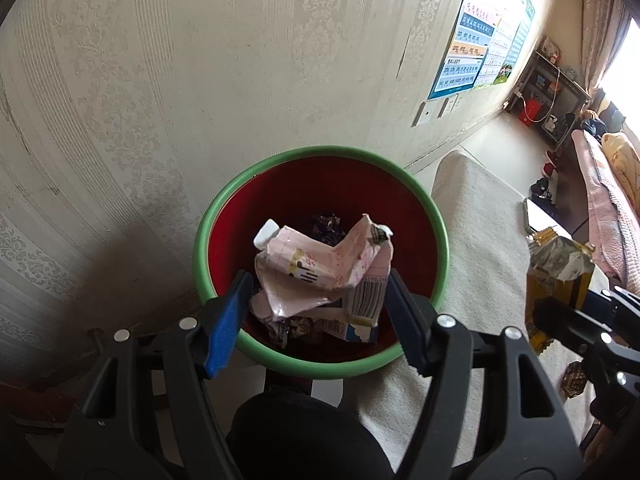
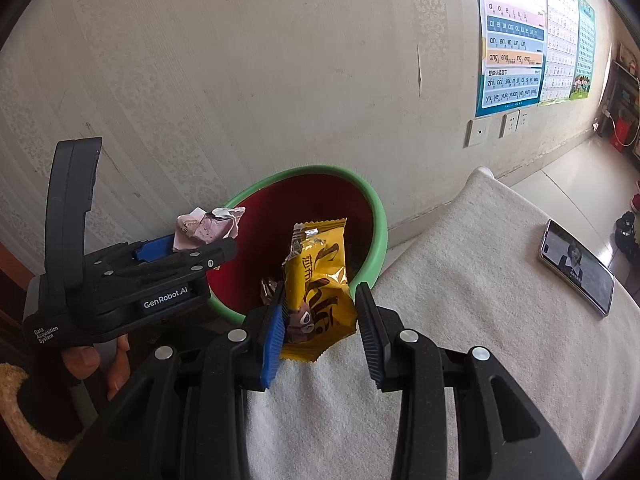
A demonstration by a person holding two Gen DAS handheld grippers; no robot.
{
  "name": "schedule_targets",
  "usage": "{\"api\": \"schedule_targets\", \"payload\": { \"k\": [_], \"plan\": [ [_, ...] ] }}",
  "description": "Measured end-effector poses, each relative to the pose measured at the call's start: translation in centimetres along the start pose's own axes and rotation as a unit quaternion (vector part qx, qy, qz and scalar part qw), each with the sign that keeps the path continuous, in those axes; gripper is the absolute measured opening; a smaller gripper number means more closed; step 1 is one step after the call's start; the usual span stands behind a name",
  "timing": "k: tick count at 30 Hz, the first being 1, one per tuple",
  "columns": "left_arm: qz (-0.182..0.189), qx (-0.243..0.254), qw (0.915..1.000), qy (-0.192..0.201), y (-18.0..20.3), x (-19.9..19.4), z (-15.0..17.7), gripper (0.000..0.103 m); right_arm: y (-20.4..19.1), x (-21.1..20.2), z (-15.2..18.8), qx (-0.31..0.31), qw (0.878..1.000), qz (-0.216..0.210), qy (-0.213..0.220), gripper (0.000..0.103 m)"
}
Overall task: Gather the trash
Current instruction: 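Open the left tool over the bucket while the right tool releases the yellow wrapper, then grasp the silver-yellow wrapper with the left tool while the right tool grasps the brown wrapper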
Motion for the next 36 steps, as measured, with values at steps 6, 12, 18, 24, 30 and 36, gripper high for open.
{"api": "schedule_targets", "payload": {
  "k": [6, 12, 18, 24, 30, 36],
  "plan": [
    [-0.004, -0.005, 1.0000, -0.006, -0.7, 0.7, -0.1, 0.064, 0.0, 0.6, -0.1, -0.003, 1.000, 0.001, -0.005, 0.034],
    [-0.008, -0.008, 0.9999, -0.010, -1.0, 1.2, -0.1, 0.064, 0.0, 1.3, 0.1, -0.001, 1.000, 0.000, -0.015, 0.034],
    [-0.012, -0.008, 0.9998, -0.011, -1.1, 1.8, -0.7, 0.064, -0.3, 2.0, -1.1, -0.002, 1.000, -0.001, -0.013, 0.035],
    [-0.025, -0.016, 0.9995, -0.010, -1.9, 2.5, -1.3, 0.064, -0.7, 3.0, -2.6, 0.003, 1.000, -0.014, -0.008, 0.035],
    [-0.036, -0.020, 0.9992, 0.000, -2.4, 2.6, -1.4, 0.080, -0.2, 3.3, -3.0, 0.021, 1.000, -0.023, 0.003, 0.061],
    [-0.024, -0.021, 0.9995, -0.001, -1.6, 1.8, -0.5, 0.080, 3.5, -0.6, -1.1, 0.055, 0.998, -0.013, 0.022, 0.068]
  ]
}}
Point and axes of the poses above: each gripper's, at about its wrist camera, not at the fingertips, and x roughly the way its jaws point, y to its right, z to its underside, the point moved 3 cm from there along x, roughly the way its jaws point, and after that the axes turned 4 degrees about z, right-handed, at the moved point
